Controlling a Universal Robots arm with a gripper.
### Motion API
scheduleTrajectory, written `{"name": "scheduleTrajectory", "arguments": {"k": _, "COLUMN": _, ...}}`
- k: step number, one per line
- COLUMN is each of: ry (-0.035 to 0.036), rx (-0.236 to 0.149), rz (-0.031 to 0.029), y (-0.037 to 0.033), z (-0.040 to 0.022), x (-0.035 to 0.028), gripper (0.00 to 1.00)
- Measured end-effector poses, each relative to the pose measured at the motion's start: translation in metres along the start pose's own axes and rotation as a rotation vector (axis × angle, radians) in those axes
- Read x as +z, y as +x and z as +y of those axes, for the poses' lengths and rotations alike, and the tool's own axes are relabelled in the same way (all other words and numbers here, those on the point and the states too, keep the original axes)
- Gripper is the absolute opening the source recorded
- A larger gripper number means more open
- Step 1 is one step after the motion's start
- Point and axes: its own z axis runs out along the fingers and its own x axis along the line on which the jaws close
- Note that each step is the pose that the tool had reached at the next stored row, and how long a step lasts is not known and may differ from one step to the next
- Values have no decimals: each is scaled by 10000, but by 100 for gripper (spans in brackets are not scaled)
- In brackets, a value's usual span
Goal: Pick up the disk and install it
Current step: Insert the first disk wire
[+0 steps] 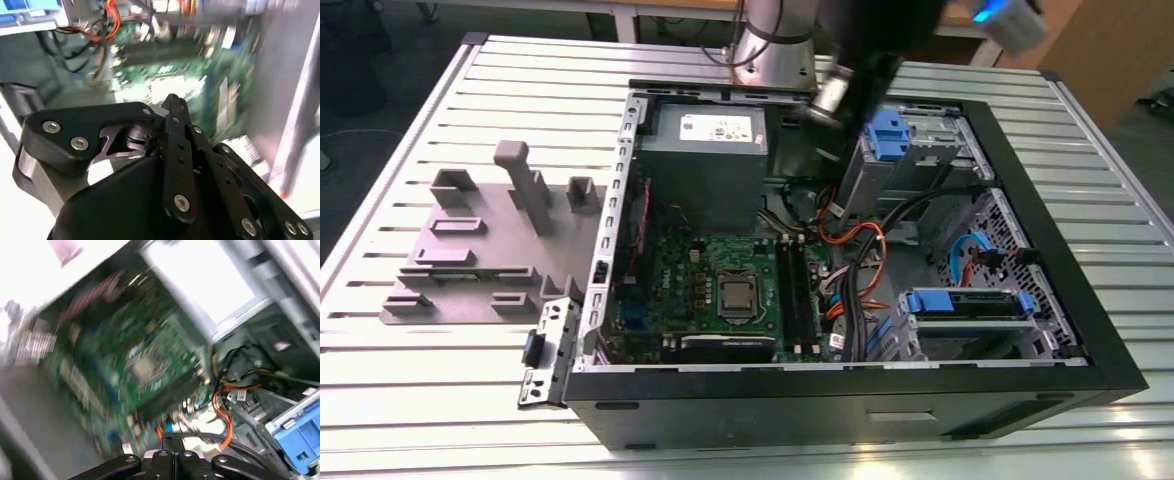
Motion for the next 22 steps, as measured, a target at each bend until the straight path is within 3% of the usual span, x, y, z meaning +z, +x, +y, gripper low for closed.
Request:
{"name": "scheduleTrajectory", "arguments": {"k": 4, "ry": -164, "rx": 2798, "rz": -193, "y": 82, "z": 353, "x": -18, "gripper": 11}}
{"name": "scheduleTrajectory", "arguments": {"k": 6, "ry": -242, "rx": 3985, "rz": -271, "y": 106, "z": 501, "x": -23, "gripper": 11}}
{"name": "scheduleTrajectory", "arguments": {"k": 9, "ry": -350, "rx": 5554, "rz": -367, "y": 129, "z": 694, "x": -32, "gripper": 11}}
{"name": "scheduleTrajectory", "arguments": {"k": 12, "ry": -446, "rx": 6851, "rz": -443, "y": 141, "z": 852, "x": -37, "gripper": 11}}
{"name": "scheduleTrajectory", "arguments": {"k": 17, "ry": -564, "rx": 8346, "rz": -528, "y": 147, "z": 1032, "x": -42, "gripper": 11}}
{"name": "scheduleTrajectory", "arguments": {"k": 22, "ry": -625, "rx": 9081, "rz": -566, "y": 146, "z": 1119, "x": -45, "gripper": 11}}
